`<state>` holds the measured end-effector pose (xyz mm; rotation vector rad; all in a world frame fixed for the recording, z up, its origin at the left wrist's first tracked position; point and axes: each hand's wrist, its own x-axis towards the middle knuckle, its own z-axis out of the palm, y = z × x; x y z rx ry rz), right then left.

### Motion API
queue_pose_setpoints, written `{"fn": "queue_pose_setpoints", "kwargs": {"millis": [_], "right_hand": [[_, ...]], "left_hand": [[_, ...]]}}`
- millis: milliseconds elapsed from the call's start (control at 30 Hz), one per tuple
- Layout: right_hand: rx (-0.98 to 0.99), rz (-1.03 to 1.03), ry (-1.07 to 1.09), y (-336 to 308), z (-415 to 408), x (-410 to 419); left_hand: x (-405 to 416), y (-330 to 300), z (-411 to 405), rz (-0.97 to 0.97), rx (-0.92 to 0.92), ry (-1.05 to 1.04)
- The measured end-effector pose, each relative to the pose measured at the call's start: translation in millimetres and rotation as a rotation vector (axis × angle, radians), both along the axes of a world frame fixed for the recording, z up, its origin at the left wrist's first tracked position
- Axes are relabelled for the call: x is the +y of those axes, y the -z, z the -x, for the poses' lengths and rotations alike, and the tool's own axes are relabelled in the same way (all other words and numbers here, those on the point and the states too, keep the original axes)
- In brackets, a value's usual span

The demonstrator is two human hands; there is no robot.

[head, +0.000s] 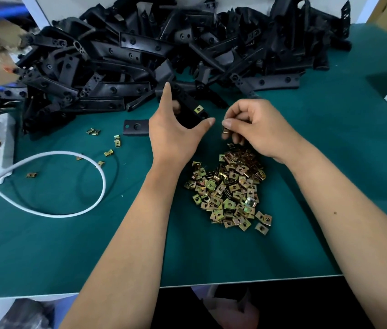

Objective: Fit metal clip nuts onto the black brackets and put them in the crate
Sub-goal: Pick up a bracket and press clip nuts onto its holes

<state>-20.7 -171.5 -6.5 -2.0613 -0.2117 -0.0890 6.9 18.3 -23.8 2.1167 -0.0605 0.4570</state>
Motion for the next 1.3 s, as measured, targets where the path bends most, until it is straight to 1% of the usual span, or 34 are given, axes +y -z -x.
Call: {"fn": "queue_pose_setpoints", "kwargs": {"millis": [133, 267, 367, 500, 700, 767, 867, 933, 1067, 1200, 1300], "right_hand": [[0.005, 0.022, 0.002, 3, -1, -1], [0.027, -0.011, -0.017, 3, -1, -3], [0.051, -0.034, -0.052, 2, 0, -4], [0.051, -0.017, -0.022, 3, 0, -3], [-0.002, -0.117, 0.053, 3, -1, -2], [-0.018, -0.161, 0.070, 4, -2, -2], [-0.004, -0.283, 0.082, 4, -1, 0], [0.015, -0.348, 0.061, 3, -1, 2], [0.025, -0.386, 0.015, 1, 1, 5], [0.009, -0.377, 0.033, 0, 1, 3], [0.009, -0.397, 0.051, 1, 1, 2]], "left_hand": [[0, -1, 2, 0.005, 0.008, 0.016], [1, -1, 2, 0.006, 0.023, 0.035], [1, -1, 1, -0.029, 0.056, 0.059], [2, 0, 2, -0.034, 0.083, 0.113], [2, -4, 9, -0.141, 0.016, 0.122], [2, -8, 12, -0.165, -0.058, 0.114], [1, -10, 13, -0.204, -0.203, 0.144], [-1, -10, 14, -0.222, -0.225, 0.177], [-4, -10, 13, -0.179, -0.248, 0.209], [-6, -8, 14, -0.129, -0.270, 0.232], [-9, -7, 15, -0.129, -0.292, 0.244]]}}
